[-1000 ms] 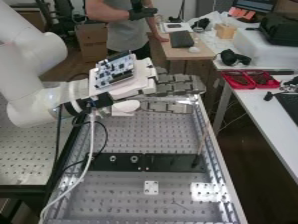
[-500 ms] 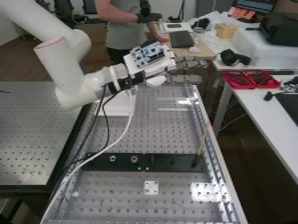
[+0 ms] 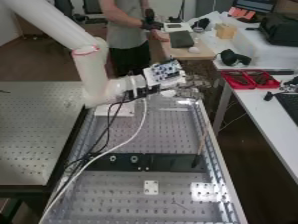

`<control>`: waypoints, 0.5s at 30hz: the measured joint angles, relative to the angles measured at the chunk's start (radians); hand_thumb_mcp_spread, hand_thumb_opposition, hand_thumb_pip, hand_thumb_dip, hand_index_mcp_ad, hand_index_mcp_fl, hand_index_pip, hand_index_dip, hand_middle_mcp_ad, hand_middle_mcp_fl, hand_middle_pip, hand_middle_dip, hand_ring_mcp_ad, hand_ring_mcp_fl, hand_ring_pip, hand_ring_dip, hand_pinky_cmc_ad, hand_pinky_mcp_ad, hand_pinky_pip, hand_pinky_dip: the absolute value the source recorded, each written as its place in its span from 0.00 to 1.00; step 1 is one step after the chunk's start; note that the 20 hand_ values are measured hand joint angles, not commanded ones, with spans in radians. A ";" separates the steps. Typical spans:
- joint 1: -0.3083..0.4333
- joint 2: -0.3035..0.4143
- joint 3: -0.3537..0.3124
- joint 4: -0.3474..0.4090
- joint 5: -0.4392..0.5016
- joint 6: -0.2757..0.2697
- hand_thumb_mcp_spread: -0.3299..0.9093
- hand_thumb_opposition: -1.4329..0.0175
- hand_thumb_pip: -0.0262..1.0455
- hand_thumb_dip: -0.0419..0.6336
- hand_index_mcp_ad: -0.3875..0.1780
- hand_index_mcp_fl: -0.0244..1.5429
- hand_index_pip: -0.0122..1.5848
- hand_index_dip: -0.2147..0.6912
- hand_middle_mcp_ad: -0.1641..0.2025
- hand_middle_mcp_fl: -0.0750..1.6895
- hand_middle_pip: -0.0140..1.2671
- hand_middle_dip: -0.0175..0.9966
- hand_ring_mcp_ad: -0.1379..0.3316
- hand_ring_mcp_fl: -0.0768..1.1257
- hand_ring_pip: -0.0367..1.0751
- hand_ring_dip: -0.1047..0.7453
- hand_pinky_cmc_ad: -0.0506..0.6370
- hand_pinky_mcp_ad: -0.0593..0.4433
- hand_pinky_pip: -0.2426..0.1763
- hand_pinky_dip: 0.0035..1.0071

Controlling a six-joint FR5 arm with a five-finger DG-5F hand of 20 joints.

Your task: Grab the paper clip and place it in the clear container

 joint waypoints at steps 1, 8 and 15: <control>0.004 -0.009 0.009 -0.011 0.005 0.000 0.64 0.27 0.63 0.51 0.40 0.46 0.83 0.29 0.60 0.16 0.12 0.22 0.51 0.09 0.13 0.27 0.55 0.65 0.66 0.19; 0.021 -0.052 0.053 -0.079 0.024 -0.005 0.64 0.27 0.63 0.51 0.40 0.46 0.83 0.29 0.60 0.16 0.12 0.22 0.51 0.09 0.13 0.27 0.55 0.65 0.66 0.19; 0.021 -0.063 0.075 -0.133 0.010 -0.008 0.64 0.26 0.63 0.51 0.40 0.45 0.83 0.29 0.60 0.16 0.12 0.22 0.51 0.09 0.12 0.27 0.54 0.65 0.66 0.19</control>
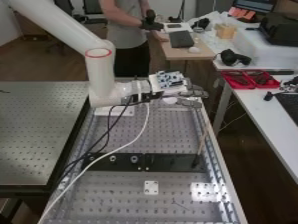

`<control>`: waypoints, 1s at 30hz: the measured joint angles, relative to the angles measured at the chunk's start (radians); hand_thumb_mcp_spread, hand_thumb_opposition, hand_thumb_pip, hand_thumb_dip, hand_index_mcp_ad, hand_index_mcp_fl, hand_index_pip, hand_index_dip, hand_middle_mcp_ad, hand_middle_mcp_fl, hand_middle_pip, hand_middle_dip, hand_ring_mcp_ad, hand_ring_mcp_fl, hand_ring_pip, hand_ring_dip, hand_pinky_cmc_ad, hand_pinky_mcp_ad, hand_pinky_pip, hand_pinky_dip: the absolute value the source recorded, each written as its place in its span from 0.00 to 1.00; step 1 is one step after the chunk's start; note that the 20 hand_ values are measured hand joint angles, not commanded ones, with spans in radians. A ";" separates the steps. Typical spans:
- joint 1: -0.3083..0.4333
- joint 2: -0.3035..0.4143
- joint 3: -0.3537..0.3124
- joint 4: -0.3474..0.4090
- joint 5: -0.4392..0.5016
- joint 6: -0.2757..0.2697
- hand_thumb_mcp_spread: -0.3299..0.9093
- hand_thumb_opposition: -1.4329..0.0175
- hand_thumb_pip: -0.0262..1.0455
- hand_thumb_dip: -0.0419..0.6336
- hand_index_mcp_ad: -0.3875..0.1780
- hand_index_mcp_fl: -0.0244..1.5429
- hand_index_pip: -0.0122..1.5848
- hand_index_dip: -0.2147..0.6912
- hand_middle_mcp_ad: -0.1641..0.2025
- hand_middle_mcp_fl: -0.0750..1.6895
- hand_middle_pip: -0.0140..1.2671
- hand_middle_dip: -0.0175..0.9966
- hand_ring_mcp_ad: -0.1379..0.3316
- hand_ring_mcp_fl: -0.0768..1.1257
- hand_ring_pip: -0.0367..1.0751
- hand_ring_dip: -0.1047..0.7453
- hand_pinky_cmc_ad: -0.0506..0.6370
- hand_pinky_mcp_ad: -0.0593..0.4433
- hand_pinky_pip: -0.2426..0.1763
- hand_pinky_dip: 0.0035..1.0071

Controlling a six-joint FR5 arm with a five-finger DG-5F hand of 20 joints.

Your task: Grab the paper clip and place it in the clear container

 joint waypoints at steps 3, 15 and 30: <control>-0.003 -0.001 0.014 -0.044 -0.016 -0.001 0.61 0.32 0.65 0.50 0.40 0.40 0.82 0.29 0.60 0.13 0.11 0.22 0.51 0.08 0.13 0.27 0.55 0.64 0.63 0.24; -0.012 0.064 -0.046 0.011 -0.030 0.021 0.52 0.42 0.71 0.50 0.40 0.07 0.72 0.23 0.60 0.05 0.11 0.22 0.51 0.07 0.14 0.27 0.55 0.64 0.44 0.44; -0.089 0.330 -0.189 0.039 -0.045 -0.015 0.50 0.44 0.71 0.49 0.40 0.09 0.59 0.22 0.60 0.05 0.11 0.22 0.51 0.07 0.14 0.27 0.54 0.64 0.36 0.47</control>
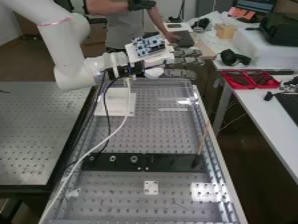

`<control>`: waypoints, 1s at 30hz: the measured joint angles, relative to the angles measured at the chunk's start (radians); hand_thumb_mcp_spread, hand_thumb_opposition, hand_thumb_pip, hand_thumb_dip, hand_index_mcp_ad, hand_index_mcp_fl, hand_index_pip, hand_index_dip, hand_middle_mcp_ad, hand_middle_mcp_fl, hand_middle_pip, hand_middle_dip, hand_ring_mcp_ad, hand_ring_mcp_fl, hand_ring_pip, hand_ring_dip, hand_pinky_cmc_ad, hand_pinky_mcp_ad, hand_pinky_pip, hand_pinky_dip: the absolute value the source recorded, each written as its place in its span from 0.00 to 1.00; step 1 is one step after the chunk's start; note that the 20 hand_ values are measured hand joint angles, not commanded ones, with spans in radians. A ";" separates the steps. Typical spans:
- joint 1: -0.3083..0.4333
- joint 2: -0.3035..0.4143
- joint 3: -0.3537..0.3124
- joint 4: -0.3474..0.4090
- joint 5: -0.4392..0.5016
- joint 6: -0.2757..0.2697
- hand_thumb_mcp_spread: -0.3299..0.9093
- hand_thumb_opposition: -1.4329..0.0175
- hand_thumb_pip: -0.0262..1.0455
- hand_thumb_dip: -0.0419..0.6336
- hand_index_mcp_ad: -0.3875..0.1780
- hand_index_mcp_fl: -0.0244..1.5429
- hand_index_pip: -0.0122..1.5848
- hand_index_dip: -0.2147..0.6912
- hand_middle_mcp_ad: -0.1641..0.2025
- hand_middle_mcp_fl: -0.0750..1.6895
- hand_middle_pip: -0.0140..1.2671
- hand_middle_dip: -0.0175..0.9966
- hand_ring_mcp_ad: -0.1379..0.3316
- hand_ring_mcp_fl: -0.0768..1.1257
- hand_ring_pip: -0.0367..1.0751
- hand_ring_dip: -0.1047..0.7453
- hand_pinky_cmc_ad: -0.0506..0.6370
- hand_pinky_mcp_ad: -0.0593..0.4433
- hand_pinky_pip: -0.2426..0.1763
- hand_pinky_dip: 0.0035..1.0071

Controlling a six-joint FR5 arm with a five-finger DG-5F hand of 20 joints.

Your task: Grab the paper clip and place it in the clear container

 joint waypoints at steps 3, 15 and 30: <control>-0.032 0.051 -0.017 -0.035 -0.001 -0.010 0.50 0.44 0.68 0.48 0.40 0.10 0.54 0.22 0.60 0.05 0.11 0.22 0.51 0.07 0.14 0.27 0.54 0.64 0.36 0.47; -0.124 0.165 -0.045 -0.146 0.028 -0.083 0.50 0.44 0.65 0.48 0.40 0.14 0.40 0.23 0.60 0.06 0.11 0.22 0.51 0.07 0.13 0.27 0.54 0.65 0.36 0.47; -0.143 0.193 -0.059 -0.192 0.076 -0.129 0.50 0.44 0.63 0.48 0.40 0.16 0.36 0.26 0.60 0.06 0.11 0.22 0.51 0.07 0.12 0.27 0.55 0.65 0.36 0.47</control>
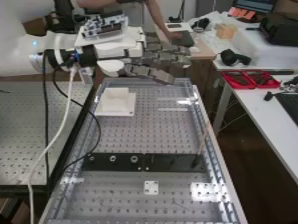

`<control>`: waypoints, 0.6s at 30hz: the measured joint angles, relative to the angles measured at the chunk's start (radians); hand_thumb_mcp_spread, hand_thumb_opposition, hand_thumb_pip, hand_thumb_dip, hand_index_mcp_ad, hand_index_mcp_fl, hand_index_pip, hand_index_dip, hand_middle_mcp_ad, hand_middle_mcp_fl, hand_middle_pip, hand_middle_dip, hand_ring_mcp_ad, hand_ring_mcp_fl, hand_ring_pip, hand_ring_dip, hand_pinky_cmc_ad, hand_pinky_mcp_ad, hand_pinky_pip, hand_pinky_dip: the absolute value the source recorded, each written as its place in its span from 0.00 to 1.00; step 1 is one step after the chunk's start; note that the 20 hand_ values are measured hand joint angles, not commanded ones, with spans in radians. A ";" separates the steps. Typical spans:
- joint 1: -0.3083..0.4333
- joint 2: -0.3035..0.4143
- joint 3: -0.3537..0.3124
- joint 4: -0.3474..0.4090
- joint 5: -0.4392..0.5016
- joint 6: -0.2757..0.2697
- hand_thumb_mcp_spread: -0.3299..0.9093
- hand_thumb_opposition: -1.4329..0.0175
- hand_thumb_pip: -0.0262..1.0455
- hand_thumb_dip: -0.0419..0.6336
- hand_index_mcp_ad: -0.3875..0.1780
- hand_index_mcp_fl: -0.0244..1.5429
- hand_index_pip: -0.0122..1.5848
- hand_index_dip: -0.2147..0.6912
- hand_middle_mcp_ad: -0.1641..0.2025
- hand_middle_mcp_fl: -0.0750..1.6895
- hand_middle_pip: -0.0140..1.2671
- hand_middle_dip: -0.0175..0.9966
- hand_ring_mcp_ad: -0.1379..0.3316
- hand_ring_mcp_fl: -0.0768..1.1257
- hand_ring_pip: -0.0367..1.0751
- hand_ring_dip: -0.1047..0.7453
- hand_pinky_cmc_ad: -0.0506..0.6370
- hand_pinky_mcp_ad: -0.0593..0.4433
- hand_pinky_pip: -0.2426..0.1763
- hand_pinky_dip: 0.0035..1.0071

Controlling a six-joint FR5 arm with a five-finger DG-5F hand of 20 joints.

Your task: Grab the paper clip and place it in the clear container

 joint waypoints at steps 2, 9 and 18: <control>0.000 0.006 -0.002 -0.004 0.011 -0.011 0.50 0.44 0.63 0.48 0.40 0.17 0.36 0.27 0.60 0.06 0.11 0.22 0.51 0.07 0.12 0.27 0.56 0.65 0.36 0.47; -0.004 0.025 -0.021 0.003 0.054 -0.040 0.50 0.44 0.63 0.48 0.40 0.12 0.28 0.27 0.60 0.06 0.11 0.22 0.51 0.07 0.12 0.27 0.57 0.65 0.37 0.49; 0.000 0.030 -0.033 0.012 0.072 -0.050 0.50 0.46 0.63 0.46 0.41 0.10 0.20 0.31 0.61 0.06 0.11 0.22 0.51 0.07 0.12 0.27 0.57 0.68 0.37 0.50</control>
